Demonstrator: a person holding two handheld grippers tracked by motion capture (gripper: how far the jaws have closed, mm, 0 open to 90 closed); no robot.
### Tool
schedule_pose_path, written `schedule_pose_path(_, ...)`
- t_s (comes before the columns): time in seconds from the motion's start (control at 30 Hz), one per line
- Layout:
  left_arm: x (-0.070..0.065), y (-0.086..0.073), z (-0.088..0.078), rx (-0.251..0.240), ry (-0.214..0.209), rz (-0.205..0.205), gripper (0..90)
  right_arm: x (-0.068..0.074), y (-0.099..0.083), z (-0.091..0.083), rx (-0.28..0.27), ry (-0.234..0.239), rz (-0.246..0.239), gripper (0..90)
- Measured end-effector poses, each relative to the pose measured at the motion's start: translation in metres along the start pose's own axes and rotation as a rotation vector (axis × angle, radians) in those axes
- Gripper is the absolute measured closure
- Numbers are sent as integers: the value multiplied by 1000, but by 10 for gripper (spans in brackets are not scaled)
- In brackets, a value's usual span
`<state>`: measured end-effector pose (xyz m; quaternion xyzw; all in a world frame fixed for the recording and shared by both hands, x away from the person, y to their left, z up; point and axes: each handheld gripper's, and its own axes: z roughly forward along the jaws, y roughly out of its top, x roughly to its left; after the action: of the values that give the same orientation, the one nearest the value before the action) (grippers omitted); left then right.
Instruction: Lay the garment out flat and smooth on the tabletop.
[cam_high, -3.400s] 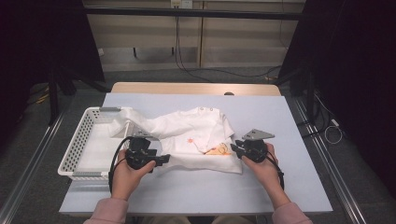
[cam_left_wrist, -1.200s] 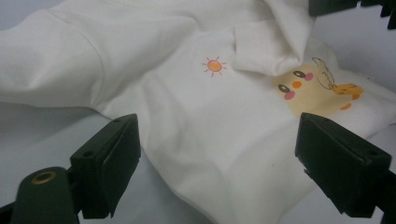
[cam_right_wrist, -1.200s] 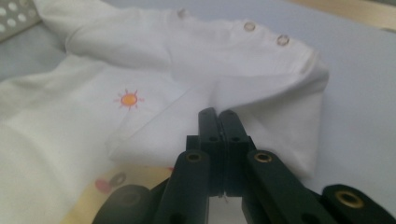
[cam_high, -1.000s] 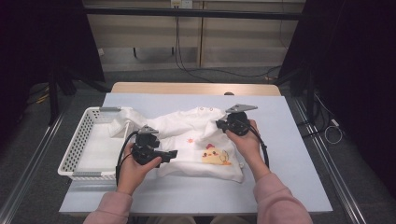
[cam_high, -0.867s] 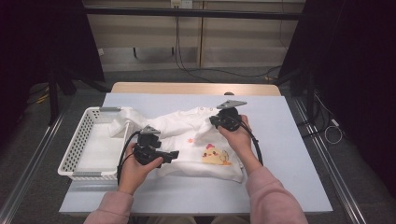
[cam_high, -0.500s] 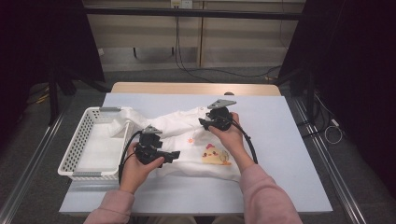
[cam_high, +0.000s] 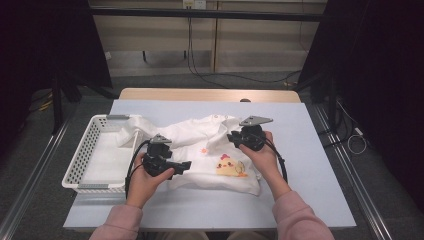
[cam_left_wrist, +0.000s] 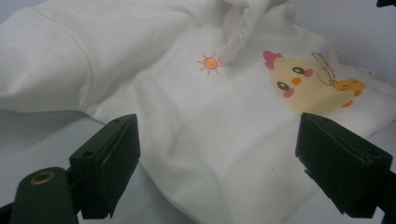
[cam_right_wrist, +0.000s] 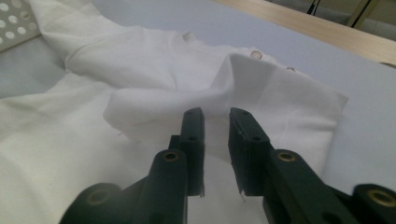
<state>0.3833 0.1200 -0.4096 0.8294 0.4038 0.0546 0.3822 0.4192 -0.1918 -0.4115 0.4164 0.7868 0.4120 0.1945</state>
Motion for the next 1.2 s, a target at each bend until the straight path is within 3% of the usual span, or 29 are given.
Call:
schedule_pose_path(0.03,0,0,0,-15,-4,-7,140,1,-2,2,7,6,1,876)
schedule_pose_path(0.13,0,0,0,-15,-4,-5,139,6,-5,11,39,22,-14,900)
schedule_pose_path(0.3,-2,2,4,-11,-7,10,139,15,3,30,5,-1,-12,900)
schedule_pose_path(0.37,-2,2,5,-11,-9,8,139,19,9,38,13,22,-15,900)
schedule_pose_path(0.47,-5,3,7,-38,-16,-31,139,25,14,50,20,26,-21,891)
schedule_pose_path(0.53,-4,3,8,-32,-20,-31,139,28,16,56,31,37,-24,859)
schedule_pose_path(0.57,-2,3,7,-5,-22,6,139,29,15,59,40,42,-28,837)
schedule_pose_path(0.63,-2,3,7,-6,-20,4,139,32,13,63,55,59,-41,810)
schedule_pose_path(0.73,-2,3,7,-3,-15,6,139,33,10,66,92,43,-44,747)
schedule_pose_path(0.8,-2,3,7,0,-15,6,139,31,8,66,88,31,-34,725)
schedule_pose_path(0.87,-4,2,8,-22,-20,-31,139,28,8,65,91,23,-13,730)
schedule_pose_path(0.93,-2,2,6,-3,-12,5,139,25,7,65,105,-3,7,731)
schedule_pose_path(0.97,-4,2,7,-29,-19,-30,139,23,6,66,107,-9,-7,731)
schedule_pose_path(1.03,-3,2,7,-29,-16,-34,139,23,4,70,136,-42,-17,731)
schedule_pose_path(1.13,-3,2,8,-31,-16,-33,139,22,-1,75,144,-54,10,699)
schedule_pose_path(1.17,-1,2,7,-5,-13,5,139,21,-1,76,135,-52,17,706)
schedule_pose_path(1.2,-2,2,7,-6,-16,1,139,21,-1,77,132,-48,19,716)
